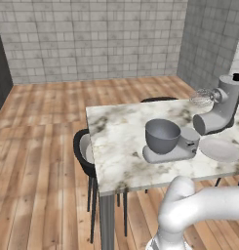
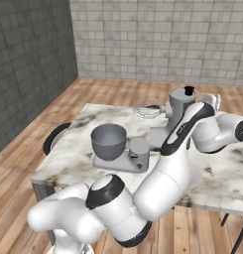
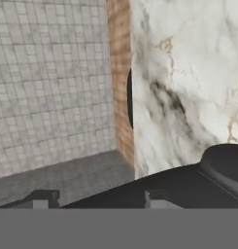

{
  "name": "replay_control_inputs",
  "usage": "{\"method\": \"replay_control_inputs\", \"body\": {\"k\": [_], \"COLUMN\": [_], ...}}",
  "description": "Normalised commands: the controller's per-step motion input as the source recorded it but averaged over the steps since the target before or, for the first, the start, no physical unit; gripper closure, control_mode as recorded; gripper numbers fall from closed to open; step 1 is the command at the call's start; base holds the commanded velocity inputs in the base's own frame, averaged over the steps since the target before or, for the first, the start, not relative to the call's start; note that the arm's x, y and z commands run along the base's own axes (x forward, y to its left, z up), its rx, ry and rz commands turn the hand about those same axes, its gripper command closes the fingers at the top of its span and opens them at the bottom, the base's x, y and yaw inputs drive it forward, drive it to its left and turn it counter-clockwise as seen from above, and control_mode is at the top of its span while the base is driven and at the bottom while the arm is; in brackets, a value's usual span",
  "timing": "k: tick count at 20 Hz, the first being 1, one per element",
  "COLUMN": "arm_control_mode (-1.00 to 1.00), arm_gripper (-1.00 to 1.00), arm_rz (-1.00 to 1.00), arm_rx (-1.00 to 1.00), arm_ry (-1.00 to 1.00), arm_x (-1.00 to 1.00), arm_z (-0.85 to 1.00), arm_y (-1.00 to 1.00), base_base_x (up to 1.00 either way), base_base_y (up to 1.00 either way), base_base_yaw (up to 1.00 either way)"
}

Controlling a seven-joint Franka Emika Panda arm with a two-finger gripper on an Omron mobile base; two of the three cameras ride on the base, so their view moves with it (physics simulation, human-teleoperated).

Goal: Add butter and sugar cubes to the stand mixer bowl and then turn on the stand mixer to begin making frosting.

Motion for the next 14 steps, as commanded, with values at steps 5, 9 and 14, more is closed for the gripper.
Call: {"method": "replay_control_inputs", "body": {"k": [5, 9, 14], "arm_control_mode": [-1.0, -1.0, -1.0], "arm_gripper": [-1.0, -1.0, -1.0], "arm_rz": [0.22, 0.21, 0.21], "arm_rx": [0.03, 0.01, 0.02], "arm_ry": [0.22, 0.2, 0.22], "arm_x": [0.0, 0.0, 0.19], "arm_z": [-0.23, -0.16, -0.01], "arm_y": [1.0, 1.0, 1.0], "base_base_x": [0.0, 0.0, 0.0], "base_base_y": [0.0, 0.0, 0.0], "base_base_yaw": [0.0, 0.0, 0.0]}}
